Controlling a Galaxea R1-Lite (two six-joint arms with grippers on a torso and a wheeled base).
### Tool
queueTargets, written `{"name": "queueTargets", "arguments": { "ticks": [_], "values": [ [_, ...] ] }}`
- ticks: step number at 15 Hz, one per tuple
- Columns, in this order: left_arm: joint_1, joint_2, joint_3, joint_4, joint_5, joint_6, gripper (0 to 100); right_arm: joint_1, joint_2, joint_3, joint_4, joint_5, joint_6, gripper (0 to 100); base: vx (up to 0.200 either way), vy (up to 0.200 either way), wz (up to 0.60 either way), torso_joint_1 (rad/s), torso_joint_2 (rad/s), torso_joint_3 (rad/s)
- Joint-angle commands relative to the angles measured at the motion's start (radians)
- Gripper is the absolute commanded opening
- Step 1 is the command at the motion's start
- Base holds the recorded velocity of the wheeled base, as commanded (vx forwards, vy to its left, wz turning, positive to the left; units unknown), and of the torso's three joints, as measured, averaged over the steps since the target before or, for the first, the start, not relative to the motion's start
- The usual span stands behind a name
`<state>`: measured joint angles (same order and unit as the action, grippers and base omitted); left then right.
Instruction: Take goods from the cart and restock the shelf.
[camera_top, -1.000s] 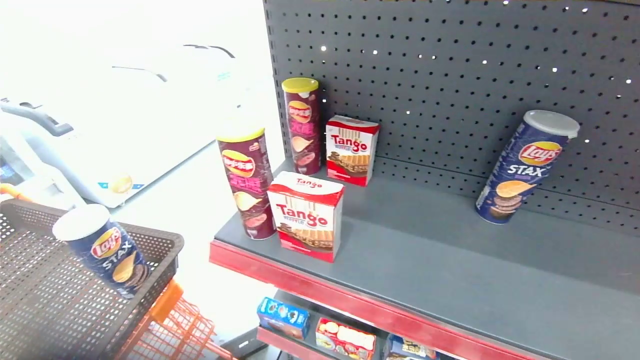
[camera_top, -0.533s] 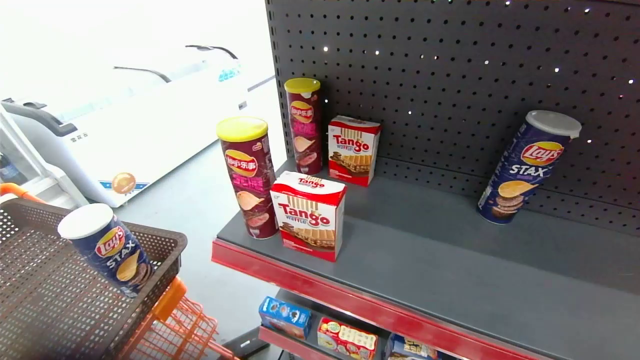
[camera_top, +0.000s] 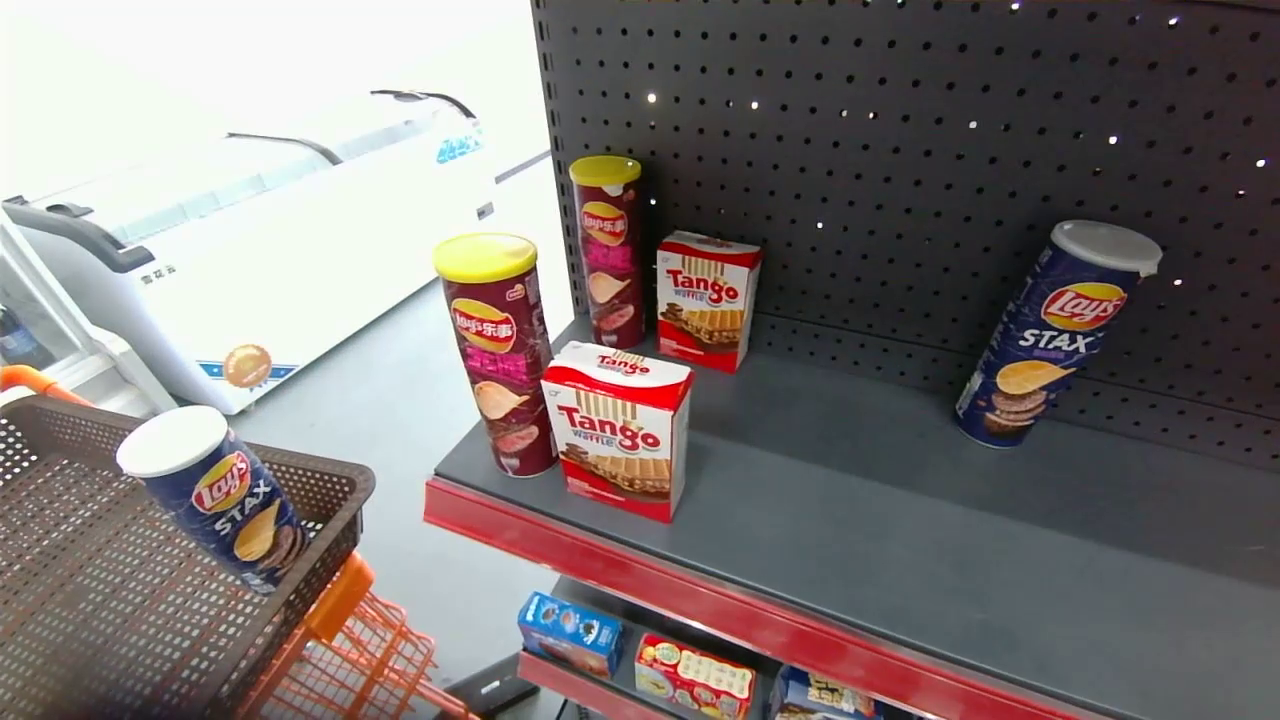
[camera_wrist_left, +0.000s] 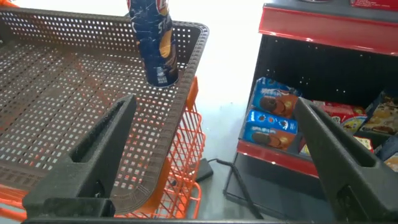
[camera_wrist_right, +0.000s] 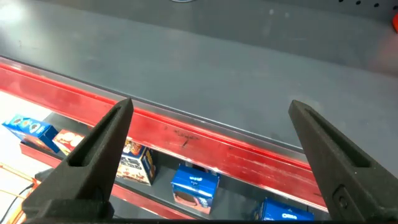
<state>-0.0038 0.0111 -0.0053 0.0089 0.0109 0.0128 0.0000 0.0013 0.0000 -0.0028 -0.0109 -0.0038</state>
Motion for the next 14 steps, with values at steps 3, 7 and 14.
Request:
{"name": "queueTargets", "arguments": {
  "ticks": [3, 7, 14],
  "values": [
    [0.105, 0.176, -0.102, -0.006, -0.009, 0.052, 100, 0.000, 0.000, 0.000, 0.000, -0.001, -0.001, 100, 0.000, 0.000, 0.00, 0.000, 0.00, 0.000],
    [0.272, 0.599, -0.354, -0.012, -0.069, -0.014, 100, 0.000, 0.000, 0.000, 0.000, 0.000, -0.001, 100, 0.000, 0.000, 0.00, 0.000, 0.00, 0.000],
    [0.266, 1.047, -0.349, -0.351, -0.008, 0.087, 100, 0.000, 0.000, 0.000, 0.000, 0.000, -0.001, 100, 0.000, 0.000, 0.00, 0.000, 0.00, 0.000]
  ]
}}
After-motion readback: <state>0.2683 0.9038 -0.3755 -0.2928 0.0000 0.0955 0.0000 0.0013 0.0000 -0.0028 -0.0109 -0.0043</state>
